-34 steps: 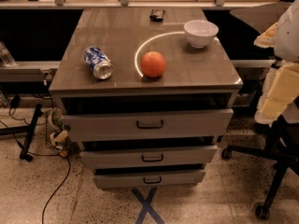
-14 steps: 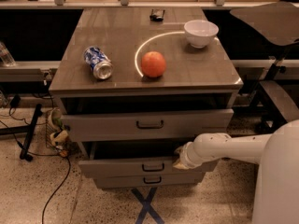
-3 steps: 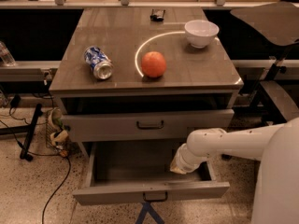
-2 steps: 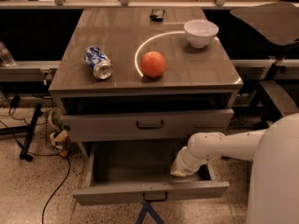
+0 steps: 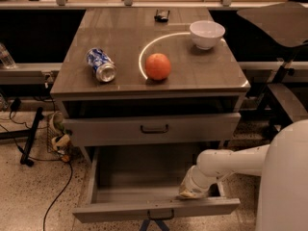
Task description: Open middle drawer
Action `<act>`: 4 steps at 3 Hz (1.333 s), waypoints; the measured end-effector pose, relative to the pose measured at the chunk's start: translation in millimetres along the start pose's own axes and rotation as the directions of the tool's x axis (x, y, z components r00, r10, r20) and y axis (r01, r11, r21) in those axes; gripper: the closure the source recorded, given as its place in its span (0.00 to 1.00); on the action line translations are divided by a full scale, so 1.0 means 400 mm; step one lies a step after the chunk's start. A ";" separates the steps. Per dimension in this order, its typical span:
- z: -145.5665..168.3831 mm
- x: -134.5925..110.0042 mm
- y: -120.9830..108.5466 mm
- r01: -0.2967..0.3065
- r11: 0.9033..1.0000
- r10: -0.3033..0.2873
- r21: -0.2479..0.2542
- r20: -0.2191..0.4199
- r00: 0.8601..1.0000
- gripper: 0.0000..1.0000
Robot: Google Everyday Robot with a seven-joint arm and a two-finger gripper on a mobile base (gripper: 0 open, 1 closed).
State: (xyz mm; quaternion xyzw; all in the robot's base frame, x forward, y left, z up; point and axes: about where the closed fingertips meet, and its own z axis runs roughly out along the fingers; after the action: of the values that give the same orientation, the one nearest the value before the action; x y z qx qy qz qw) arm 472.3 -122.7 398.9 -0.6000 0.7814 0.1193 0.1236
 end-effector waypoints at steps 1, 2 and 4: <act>-0.019 0.037 0.096 -0.042 0.999 0.041 -0.029 -0.035 0.999 1.00; -0.021 0.041 0.104 -0.046 0.998 0.045 -0.033 -0.041 0.998 1.00; -0.033 0.066 0.165 -0.072 0.996 0.067 -0.057 -0.078 0.995 1.00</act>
Offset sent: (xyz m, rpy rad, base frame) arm -0.1019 -0.0166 0.0122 -0.0674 0.1272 -0.0699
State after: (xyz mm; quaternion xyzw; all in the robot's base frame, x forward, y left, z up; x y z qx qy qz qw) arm 401.1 -134.6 405.0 -0.5798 0.8021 0.1238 0.0716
